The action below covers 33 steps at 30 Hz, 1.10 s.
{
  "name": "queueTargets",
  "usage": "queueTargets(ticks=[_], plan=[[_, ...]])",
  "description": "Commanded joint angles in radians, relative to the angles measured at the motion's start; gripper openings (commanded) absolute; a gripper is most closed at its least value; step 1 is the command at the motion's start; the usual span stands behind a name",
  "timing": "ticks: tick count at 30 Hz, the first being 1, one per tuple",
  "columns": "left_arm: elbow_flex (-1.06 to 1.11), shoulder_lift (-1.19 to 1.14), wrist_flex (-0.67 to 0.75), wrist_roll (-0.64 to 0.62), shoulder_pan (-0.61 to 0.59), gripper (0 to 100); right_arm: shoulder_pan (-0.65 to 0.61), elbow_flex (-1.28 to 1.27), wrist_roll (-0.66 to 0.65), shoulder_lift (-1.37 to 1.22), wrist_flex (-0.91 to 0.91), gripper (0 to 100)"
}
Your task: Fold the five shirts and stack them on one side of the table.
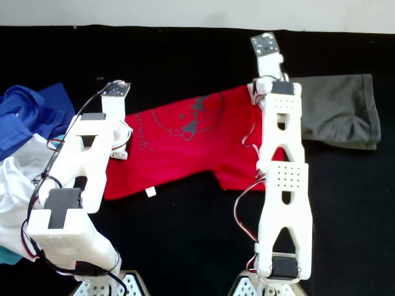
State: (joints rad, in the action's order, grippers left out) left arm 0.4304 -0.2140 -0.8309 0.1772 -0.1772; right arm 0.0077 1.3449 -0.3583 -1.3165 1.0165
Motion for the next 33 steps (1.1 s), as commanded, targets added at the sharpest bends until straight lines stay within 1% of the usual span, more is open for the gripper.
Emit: queueTargets(ticks=[1,8,12,18,22,27,33], plan=[[0.002,-0.008,0.018,-0.008,0.002,1,0.068,0.028,-0.002,0.008,-0.05,0.6],[0.004,-0.008,0.018,-0.008,0.002,1,0.12,0.031,-0.002,0.012,-0.071,0.6],[0.004,-0.008,0.018,-0.008,0.002,1,0.12,0.054,0.003,0.042,-0.021,0.6],[0.004,-0.008,0.018,-0.008,0.002,1,0.081,0.153,0.005,0.122,0.18,0.6],[0.004,-0.008,0.018,-0.008,0.002,1,0.05,0.16,0.005,0.159,0.277,0.7],[0.004,-0.008,0.018,-0.008,0.002,1,-0.012,0.159,0.005,0.16,0.334,8.3],[0.004,-0.008,0.018,-0.008,0.002,1,-0.048,0.159,0.005,0.159,0.323,8.7]])
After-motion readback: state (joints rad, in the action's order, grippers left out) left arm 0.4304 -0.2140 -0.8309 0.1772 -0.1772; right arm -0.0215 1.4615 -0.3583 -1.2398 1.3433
